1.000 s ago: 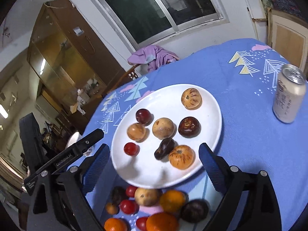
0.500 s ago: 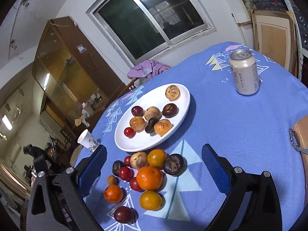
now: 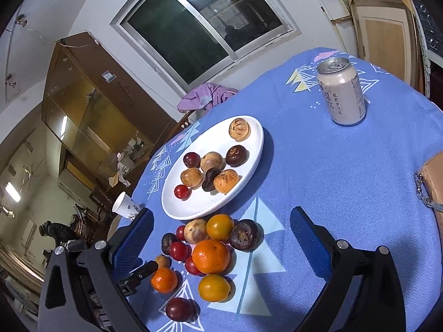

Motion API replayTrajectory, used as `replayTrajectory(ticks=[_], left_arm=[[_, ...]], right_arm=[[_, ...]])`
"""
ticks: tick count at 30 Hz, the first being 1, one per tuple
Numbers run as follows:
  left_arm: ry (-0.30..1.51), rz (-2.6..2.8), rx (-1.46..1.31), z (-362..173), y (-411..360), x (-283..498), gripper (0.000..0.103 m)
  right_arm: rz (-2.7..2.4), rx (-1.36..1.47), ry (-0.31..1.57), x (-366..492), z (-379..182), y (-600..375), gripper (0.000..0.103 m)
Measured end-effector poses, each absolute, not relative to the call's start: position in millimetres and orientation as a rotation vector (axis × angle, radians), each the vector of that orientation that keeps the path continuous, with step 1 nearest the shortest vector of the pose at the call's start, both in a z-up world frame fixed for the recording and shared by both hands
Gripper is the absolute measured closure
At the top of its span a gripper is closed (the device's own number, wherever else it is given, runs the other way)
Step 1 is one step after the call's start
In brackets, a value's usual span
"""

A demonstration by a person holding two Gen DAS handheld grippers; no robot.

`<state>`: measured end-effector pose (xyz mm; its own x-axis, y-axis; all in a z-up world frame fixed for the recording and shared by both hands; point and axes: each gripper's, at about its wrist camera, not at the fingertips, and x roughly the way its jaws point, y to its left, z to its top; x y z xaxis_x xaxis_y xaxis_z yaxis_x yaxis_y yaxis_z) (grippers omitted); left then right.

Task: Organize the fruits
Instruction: 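Withdraw both open tools from the plate back over the fruit cluster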

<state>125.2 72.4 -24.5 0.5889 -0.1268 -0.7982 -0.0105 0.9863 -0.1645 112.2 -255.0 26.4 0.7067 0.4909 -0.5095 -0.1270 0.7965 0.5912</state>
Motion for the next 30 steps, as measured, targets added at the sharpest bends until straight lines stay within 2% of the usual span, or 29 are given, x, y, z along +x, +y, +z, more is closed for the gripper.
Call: replayTrajectory(ticks=[8, 19, 30], left_arm=[[0.909, 0.051, -0.262, -13.8, 118.5, 123.3, 0.009], [0.979, -0.121, -0.15, -30.0, 61.3, 129.0, 0.009], [1.008, -0.07, -0.207, -29.8, 97.7, 136.0, 0.008]], right_arm=[[0.361, 0.57, 0.707, 111.5, 27.2, -259.1, 0.003], [0.357, 0.554, 0.72, 114.5, 26.2, -256.1, 0.003], [0.356, 0.557, 0.728, 117.2, 24.3, -256.6, 0.003]])
